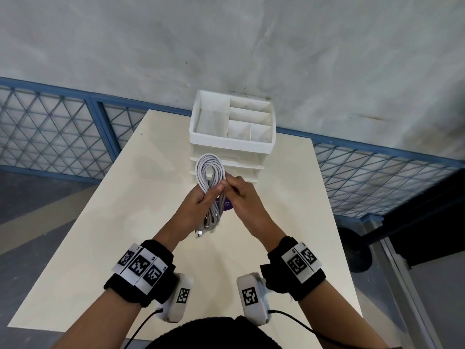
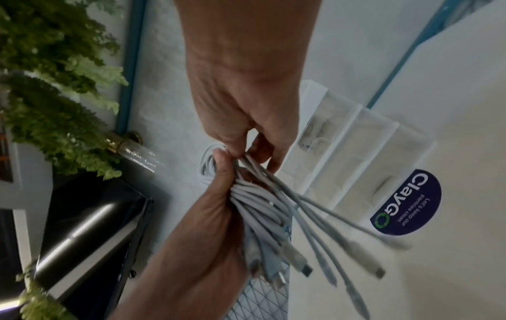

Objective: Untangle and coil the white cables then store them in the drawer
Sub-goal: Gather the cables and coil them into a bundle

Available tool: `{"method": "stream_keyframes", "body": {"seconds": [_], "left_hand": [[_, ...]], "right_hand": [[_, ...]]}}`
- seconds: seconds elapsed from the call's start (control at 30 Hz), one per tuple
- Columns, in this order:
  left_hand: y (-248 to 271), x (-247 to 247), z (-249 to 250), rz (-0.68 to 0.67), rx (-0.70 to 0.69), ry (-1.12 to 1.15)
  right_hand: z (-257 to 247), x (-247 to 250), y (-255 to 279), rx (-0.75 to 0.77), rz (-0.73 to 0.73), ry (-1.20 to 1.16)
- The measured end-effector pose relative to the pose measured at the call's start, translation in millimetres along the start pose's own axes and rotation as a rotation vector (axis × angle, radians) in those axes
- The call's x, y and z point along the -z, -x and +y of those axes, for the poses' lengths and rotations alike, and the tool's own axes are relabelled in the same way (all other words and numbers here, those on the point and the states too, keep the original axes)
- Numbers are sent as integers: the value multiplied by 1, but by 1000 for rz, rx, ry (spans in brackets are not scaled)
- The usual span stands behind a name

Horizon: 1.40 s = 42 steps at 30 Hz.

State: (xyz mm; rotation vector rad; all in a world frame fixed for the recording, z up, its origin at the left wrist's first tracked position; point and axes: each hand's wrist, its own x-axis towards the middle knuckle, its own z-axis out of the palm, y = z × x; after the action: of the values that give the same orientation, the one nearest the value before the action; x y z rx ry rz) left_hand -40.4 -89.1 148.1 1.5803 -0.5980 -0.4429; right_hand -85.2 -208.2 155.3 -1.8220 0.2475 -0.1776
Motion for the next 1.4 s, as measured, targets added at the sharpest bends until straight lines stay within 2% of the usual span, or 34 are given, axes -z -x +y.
{"method": "stream_keyframes", "body": {"seconds": [0.2,0.33,0.47,0.5,0.57,0.63,0.7,0.77,0.87,0.97,1.03,1.17,1.33,1.4], "left_hand": [[-2,6,-10,-15,79,35],[-2,8,-8,-98,91,72],[-2,8,-5,-56,32,72],[-2,8,-4,-31,18,90],[-5,8,0,31,-14,127],[-7,7,8,54,-39,161],[-8,4,11,50,-52,190],[-8,-2,11,56,-61,233],[-7,-8,4,58,-55,266],[-4,-14,1,65,-48,311],[-2,-14,1,97,-15,350],[-2,-9,-1,188,56,419],[1,-11,-3,250,143,432],[1,-13,-3,227,136,412]], "right_hand": [[3,11,-4,-70,-45,-323],[-1,15,-1,-85,-31,-390],[4,16,-1,-72,-61,-388],[9,17,-2,-125,-67,-348],[12,19,-3,-362,-108,-207],[12,18,1,-591,-316,-12],[14,14,4,-703,-508,-3],[15,9,1,-689,-514,-171],[10,7,-6,-607,-322,-402],[8,11,-11,-539,-158,-461],[6,13,-9,-442,-126,-363],[7,11,-6,-241,-122,4],[6,12,-6,-186,-286,274],[5,16,-5,-179,-359,349]]}}
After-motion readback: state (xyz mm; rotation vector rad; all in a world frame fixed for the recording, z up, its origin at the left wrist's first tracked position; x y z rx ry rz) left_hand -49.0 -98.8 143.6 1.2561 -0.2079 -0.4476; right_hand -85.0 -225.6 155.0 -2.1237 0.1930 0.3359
